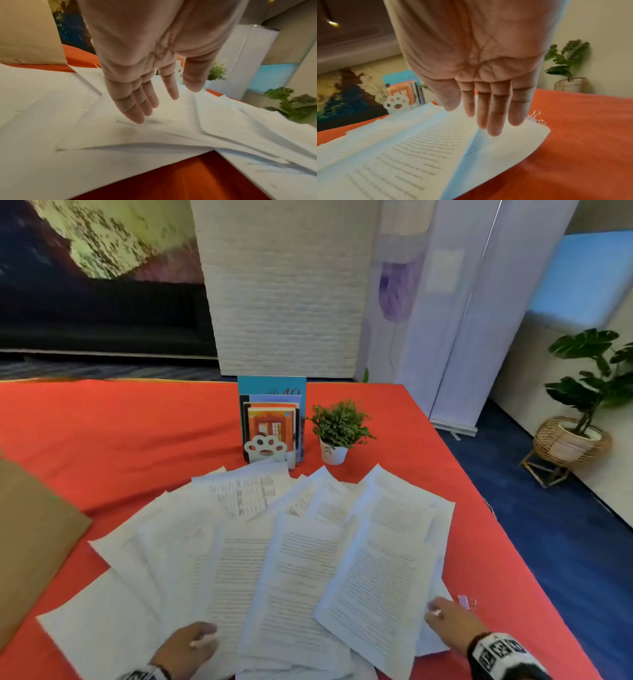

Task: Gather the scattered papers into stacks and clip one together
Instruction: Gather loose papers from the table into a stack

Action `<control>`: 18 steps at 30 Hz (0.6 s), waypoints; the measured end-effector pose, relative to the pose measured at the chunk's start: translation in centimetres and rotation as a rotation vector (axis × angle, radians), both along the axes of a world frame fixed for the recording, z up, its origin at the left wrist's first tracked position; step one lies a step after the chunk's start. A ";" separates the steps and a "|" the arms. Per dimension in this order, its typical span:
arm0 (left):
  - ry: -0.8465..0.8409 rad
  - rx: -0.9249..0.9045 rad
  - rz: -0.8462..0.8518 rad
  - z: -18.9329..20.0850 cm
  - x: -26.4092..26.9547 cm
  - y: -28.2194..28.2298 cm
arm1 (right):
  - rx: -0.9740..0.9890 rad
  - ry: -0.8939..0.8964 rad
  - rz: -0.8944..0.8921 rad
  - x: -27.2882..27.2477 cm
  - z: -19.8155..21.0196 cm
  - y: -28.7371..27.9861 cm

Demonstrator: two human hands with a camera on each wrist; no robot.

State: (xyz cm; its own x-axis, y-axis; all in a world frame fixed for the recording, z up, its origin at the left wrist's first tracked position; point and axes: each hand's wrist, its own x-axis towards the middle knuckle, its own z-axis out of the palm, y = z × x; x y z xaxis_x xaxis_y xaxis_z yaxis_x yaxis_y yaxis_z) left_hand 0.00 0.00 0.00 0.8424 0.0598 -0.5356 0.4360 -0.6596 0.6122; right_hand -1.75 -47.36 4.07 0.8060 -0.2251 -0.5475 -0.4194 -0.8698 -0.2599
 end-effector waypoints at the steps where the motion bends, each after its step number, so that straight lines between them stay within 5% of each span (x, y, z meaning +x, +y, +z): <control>1: 0.039 0.007 -0.032 0.2 1.1 -1.2 | -0.009 -0.001 -0.004 0.7 -0.7 -0.3; 4: 0.082 0.017 0.013 0.3 2.0 -2.7 | 0.022 -0.037 -0.227 1.9 -2.5 -0.3; 9: 0.030 -0.091 0.044 0.4 1.9 -6.4 | 0.092 -0.071 -0.340 3.3 -5.4 0.2; 13: -0.077 -0.072 -0.084 0.3 1.9 -8.8 | 0.176 -0.084 -0.442 4.2 -5.9 1.3; 18: -0.274 0.076 0.051 0.5 2.3 -9.7 | 0.099 -0.275 -0.360 6.2 -3.7 0.2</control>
